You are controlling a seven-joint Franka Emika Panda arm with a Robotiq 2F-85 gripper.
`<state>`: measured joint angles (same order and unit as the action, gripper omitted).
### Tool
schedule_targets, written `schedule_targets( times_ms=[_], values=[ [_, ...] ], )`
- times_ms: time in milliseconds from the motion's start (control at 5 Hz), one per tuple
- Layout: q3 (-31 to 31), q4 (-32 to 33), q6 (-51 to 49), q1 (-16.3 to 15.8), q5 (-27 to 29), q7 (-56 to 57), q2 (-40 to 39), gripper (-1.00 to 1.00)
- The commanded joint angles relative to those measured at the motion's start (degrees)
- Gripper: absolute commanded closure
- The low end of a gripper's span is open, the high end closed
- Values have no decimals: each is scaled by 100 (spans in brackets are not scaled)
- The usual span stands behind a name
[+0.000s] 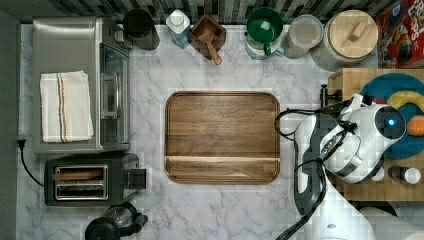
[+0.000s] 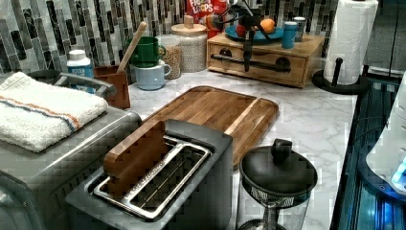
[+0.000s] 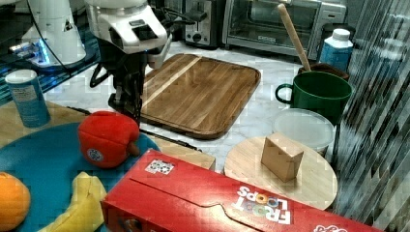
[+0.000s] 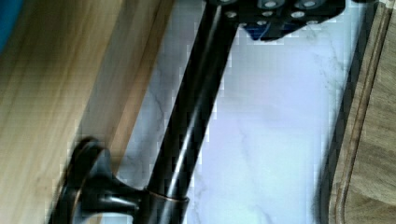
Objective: Close the drawer.
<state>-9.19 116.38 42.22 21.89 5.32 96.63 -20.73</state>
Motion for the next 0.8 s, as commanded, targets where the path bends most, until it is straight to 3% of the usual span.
schedule_targets(
  times_ms=[200,800],
  values=[
    [-621,-836,190,630,33,51,28,100],
    [-698,-837,188,560,71,73,20,100]
  ],
)
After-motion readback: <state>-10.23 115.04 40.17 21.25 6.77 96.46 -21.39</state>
